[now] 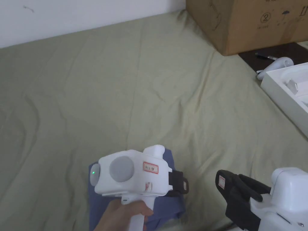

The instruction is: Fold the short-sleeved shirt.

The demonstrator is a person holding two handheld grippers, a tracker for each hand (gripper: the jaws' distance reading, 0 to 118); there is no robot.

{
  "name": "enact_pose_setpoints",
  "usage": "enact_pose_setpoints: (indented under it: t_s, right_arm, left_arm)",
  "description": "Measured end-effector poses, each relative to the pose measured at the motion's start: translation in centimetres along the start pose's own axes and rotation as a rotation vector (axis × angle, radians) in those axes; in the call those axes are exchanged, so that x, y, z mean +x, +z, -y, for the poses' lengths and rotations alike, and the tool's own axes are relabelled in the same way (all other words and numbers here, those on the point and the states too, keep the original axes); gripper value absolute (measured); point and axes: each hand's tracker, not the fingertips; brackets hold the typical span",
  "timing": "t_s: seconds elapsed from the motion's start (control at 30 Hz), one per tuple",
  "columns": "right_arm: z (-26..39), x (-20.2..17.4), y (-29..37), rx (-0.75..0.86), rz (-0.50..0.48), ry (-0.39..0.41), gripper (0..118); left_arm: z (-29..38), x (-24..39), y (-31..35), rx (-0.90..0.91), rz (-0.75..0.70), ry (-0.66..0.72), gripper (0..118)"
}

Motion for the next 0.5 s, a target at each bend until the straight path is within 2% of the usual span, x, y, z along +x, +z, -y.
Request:
enact_pose_setpoints:
  t_s: [0.03,0.1,0.17,0.3,0.4,0.47,0.5]
  right_arm:
    - [-0.1,-0.2,0.0,0.002,-0.007,0.010,0]
    - [-0.3,-0.8,-0.3,0.000,-0.022,0.038,0]
    - [-0.3,-1.7,-1.0,-0.009,-0.024,0.064,0]
    - [0.4,-3.9,-3.4,-0.042,-0.094,0.117,0]
    - [1.6,-6.5,-6.6,-0.101,-0.116,0.228,0]
    - [2.9,-8.1,-9.3,-0.149,-0.140,0.272,0]
    - [3.6,-8.7,-10.6,-0.169,-0.147,0.297,0]
  left_arm:
    - [0.3,0.0,1.1,0.041,0.067,0.002,0]
    - [1.0,0.0,4.0,0.110,0.104,0.005,0]
    - [2.2,-1.2,7.1,0.177,0.077,0.028,0]
    - [4.7,-7.1,13.4,0.273,-0.020,0.121,0]
    - [7.4,-11.5,17.5,0.347,-0.082,0.228,0]
    - [9.7,-13.7,19.3,0.367,-0.093,0.298,1]
    - [10.6,-14.7,19.8,0.372,-0.087,0.323,8]
